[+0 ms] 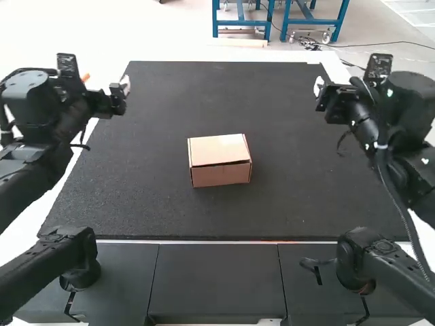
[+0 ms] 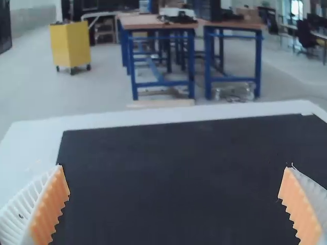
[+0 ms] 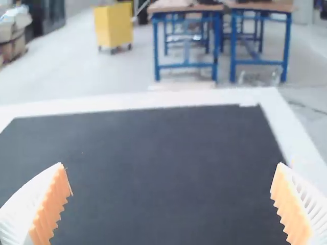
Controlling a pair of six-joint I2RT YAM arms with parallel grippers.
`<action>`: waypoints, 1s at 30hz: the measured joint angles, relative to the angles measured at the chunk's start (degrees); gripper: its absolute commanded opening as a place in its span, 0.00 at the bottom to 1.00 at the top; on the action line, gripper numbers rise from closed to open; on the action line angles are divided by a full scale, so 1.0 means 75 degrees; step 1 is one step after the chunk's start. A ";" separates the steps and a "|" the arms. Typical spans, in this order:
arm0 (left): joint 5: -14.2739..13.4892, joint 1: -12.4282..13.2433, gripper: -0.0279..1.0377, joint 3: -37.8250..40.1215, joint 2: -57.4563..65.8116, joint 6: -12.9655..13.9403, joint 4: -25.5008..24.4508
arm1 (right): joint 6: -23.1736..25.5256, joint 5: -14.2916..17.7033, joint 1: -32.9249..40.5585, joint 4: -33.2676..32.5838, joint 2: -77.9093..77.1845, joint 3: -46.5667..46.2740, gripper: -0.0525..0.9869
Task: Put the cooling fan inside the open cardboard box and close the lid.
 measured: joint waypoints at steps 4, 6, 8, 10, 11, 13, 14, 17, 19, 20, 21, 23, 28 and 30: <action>-0.0032 0.0831 0.94 -0.0627 -0.1005 0.0227 0.0245 | -0.0262 0.0318 -0.0836 0.0924 -0.0991 -0.1236 0.93; 0.0119 0.1064 0.93 -0.0883 -0.1338 0.0297 0.0245 | -0.0405 0.0262 -0.1201 0.1387 -0.1201 -0.1784 0.93; 0.0312 0.1160 0.94 -0.1139 -0.1597 0.0376 0.0268 | -0.0545 0.0085 -0.1527 0.2028 -0.1364 -0.2311 0.93; 0.0507 0.1157 0.94 -0.1361 -0.1880 0.0446 0.0277 | -0.0629 -0.0146 -0.1792 0.2480 -0.1486 -0.2734 0.93; 0.0621 0.1160 0.94 -0.1460 -0.2034 0.0469 0.0291 | -0.0647 -0.0286 -0.1906 0.2602 -0.1512 -0.2908 0.93; 0.0787 0.1157 0.94 -0.1626 -0.2308 0.0507 0.0315 | -0.0609 -0.0542 -0.2063 0.2815 -0.1521 -0.3214 0.93; 0.0871 0.1139 0.94 -0.1687 -0.2422 0.0519 0.0289 | -0.0583 -0.0653 -0.2119 0.2885 -0.1521 -0.3328 0.93; 0.1067 0.1026 0.94 -0.1784 -0.2777 0.0542 -0.0073 | -0.0510 -0.0979 -0.2203 0.2935 -0.1542 -0.3547 0.93; 0.1154 0.0895 0.94 -0.1874 -0.3077 0.0542 -0.0259 | -0.0463 -0.1166 -0.2206 0.2940 -0.1632 -0.3625 0.93; 0.1201 0.0831 0.94 -0.1953 -0.3276 0.0545 -0.0280 | -0.0437 -0.1250 -0.2206 0.2943 -0.1725 -0.3654 0.93; 0.1230 0.0769 0.94 -0.2031 -0.3485 0.0545 -0.0280 | -0.0417 -0.1338 -0.2209 0.2943 -0.1836 -0.3684 0.93; 0.1282 0.0667 0.94 -0.2192 -0.3940 0.0545 -0.0221 | -0.0391 -0.1507 -0.2206 0.2952 -0.2087 -0.3762 0.93; 0.1693 0.0460 0.94 -0.2445 -0.4581 0.0545 0.0157 | -0.0364 -0.1801 -0.2206 0.2961 -0.2623 -0.4234 0.93; 0.2075 0.0408 0.94 -0.2506 -0.4581 0.0548 0.0160 | -0.0356 -0.1845 -0.2209 0.2914 -0.2763 -0.4240 0.93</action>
